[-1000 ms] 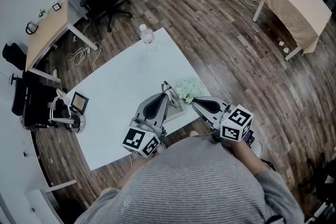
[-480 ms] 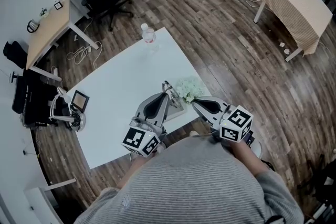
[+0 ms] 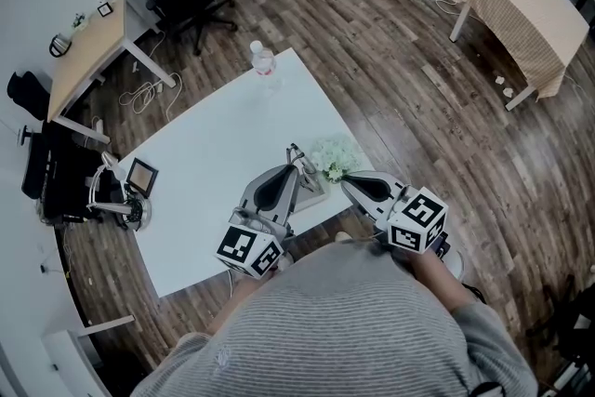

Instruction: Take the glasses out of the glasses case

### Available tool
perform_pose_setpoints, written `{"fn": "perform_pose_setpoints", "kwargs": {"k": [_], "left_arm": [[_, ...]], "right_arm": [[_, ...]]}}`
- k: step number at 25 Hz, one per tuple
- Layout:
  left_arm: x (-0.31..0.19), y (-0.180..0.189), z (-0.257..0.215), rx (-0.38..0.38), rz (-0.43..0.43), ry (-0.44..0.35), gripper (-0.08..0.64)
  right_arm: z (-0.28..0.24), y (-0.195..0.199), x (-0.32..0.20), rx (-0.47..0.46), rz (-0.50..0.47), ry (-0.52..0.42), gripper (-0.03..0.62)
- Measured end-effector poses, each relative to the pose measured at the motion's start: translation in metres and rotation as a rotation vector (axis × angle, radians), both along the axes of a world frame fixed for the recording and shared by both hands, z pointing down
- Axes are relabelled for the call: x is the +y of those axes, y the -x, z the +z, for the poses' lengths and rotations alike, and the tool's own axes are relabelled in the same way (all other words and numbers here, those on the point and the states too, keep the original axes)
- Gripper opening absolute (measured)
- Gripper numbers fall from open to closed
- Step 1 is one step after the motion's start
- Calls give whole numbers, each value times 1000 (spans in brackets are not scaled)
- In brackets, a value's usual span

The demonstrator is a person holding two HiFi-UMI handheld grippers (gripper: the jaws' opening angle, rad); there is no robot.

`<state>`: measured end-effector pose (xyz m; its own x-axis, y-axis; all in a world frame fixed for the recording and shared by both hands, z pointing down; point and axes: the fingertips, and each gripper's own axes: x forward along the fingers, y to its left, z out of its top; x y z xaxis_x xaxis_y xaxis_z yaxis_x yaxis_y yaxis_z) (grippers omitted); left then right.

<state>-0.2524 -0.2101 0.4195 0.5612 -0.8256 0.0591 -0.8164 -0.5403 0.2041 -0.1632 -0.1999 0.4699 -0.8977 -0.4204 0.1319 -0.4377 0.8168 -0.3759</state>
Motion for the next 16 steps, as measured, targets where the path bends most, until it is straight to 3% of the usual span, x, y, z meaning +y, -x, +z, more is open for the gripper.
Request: {"fn": "perform_pose_setpoints", "kwargs": {"k": [16], "left_arm": [[-5,3,5,9,-2,8,25]], "right_arm": [[3,3,-3,9,-20,1,14]]}}
